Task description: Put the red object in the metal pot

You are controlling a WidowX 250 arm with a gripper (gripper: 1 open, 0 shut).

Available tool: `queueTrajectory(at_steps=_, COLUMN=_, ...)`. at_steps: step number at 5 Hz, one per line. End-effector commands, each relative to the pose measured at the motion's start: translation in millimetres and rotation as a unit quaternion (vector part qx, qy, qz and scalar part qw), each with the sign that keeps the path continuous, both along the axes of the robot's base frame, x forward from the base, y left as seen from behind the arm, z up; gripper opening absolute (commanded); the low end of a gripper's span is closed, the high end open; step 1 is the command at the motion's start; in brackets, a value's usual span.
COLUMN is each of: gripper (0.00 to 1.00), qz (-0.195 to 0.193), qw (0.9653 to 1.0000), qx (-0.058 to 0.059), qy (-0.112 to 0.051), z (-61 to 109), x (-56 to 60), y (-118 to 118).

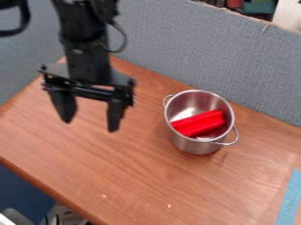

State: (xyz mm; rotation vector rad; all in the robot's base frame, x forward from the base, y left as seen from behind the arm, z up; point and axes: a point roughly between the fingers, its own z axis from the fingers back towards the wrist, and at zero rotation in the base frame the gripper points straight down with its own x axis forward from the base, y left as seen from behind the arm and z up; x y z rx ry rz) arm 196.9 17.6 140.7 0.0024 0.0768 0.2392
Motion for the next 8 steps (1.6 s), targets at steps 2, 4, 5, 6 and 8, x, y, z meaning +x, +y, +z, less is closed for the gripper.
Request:
queueTrajectory(at_steps=2, gripper=1.00, qz=-0.095, qw=0.9950, qx=0.005, qy=-0.031, z=2.3, x=-7.9, y=30)
queueTrajectory(at_steps=4, gripper=1.00, qz=-0.024, qw=0.9990, qx=-0.013, qy=-0.036, z=0.2, x=-16.3, y=-38)
queueTrajectory(at_steps=5, gripper=1.00, qz=-0.063, qw=0.9974, qx=-0.017, qy=-0.030, z=1.3, x=-25.4, y=-32)
queueTrajectory(at_steps=6, gripper=1.00, qz=-0.071, qw=0.9968, qx=-0.020, qy=-0.031, z=0.3, x=-25.2, y=3)
queueTrajectory(at_steps=8, gripper=1.00, qz=-0.102, qw=0.9941, qx=-0.024, qy=-0.026, z=4.3, x=-10.6, y=-26)
